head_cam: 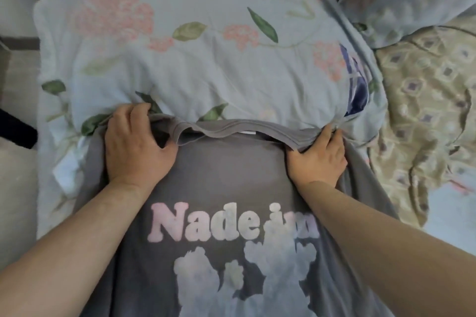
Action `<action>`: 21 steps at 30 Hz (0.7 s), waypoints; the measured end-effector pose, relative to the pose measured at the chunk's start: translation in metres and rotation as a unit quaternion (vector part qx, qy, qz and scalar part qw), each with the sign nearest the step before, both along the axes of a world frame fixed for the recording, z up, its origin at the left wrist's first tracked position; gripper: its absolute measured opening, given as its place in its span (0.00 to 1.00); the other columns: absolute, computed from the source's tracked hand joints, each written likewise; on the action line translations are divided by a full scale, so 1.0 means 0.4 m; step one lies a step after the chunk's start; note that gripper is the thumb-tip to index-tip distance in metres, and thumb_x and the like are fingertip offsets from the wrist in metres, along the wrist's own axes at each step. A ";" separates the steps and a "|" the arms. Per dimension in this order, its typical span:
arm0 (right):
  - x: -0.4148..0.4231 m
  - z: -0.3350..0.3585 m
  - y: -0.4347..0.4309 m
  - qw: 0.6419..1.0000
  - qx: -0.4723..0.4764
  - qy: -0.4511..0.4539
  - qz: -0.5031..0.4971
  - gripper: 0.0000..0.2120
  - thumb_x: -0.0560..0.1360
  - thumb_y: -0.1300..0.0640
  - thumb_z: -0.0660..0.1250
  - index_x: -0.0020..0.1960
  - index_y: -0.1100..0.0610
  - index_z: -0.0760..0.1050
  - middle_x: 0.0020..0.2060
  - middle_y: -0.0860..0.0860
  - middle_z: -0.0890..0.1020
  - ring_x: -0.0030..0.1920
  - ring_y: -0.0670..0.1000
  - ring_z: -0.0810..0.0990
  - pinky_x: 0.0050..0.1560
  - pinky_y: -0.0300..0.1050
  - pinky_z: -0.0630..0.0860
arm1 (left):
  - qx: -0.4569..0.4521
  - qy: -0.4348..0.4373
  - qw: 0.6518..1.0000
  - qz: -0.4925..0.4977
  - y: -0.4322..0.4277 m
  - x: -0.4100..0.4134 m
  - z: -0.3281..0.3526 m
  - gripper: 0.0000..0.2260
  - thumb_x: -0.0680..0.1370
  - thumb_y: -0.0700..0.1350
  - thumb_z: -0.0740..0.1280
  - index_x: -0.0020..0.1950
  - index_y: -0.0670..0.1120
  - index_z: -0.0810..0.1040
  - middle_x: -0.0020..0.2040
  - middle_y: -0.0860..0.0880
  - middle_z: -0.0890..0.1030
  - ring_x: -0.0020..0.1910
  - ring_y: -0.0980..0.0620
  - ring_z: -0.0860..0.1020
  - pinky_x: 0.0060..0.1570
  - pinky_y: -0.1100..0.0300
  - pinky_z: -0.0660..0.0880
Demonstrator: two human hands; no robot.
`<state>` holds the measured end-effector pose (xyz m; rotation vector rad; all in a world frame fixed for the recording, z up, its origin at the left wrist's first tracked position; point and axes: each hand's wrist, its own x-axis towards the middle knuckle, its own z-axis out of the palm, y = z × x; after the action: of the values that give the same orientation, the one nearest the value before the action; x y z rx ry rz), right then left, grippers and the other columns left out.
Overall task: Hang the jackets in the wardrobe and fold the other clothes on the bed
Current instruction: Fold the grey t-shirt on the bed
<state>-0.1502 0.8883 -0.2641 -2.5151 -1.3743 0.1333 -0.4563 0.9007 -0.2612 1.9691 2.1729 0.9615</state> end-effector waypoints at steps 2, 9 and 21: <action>0.004 0.001 -0.005 1.000 0.014 0.012 0.011 0.49 0.68 0.30 0.56 0.80 0.55 0.48 0.79 0.60 0.54 0.78 0.59 0.54 0.75 0.58 0.52 | 0.020 -0.004 1.000 0.000 -0.006 0.001 0.006 0.26 0.69 0.49 0.70 0.62 0.37 0.71 0.57 0.33 0.72 0.55 0.34 0.72 0.54 0.39 0.71; 0.080 0.069 -0.089 0.965 0.070 0.174 0.184 0.34 0.75 0.46 0.67 0.77 0.55 0.60 0.76 0.54 0.63 0.77 0.53 0.59 0.76 0.51 0.58 | 0.041 -0.083 0.994 0.052 -0.050 0.004 0.001 0.30 0.72 0.40 0.70 0.71 0.43 0.62 0.71 0.36 0.63 0.65 0.32 0.67 0.59 0.37 0.72; 0.303 0.097 -0.418 0.982 0.100 0.131 0.093 0.14 0.77 0.54 0.64 0.60 0.60 0.76 0.56 0.58 0.79 0.59 0.61 0.76 0.61 0.57 0.73 | -0.155 -0.064 0.979 -0.112 -0.596 0.388 -0.027 0.31 0.79 0.61 0.58 0.80 0.56 0.51 0.78 0.60 0.42 0.75 0.62 0.35 0.76 0.56 0.42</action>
<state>-0.0289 0.7211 -0.2255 -2.1178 -1.4328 0.3326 -0.3011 0.6624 -0.2720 1.8930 1.8503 0.6527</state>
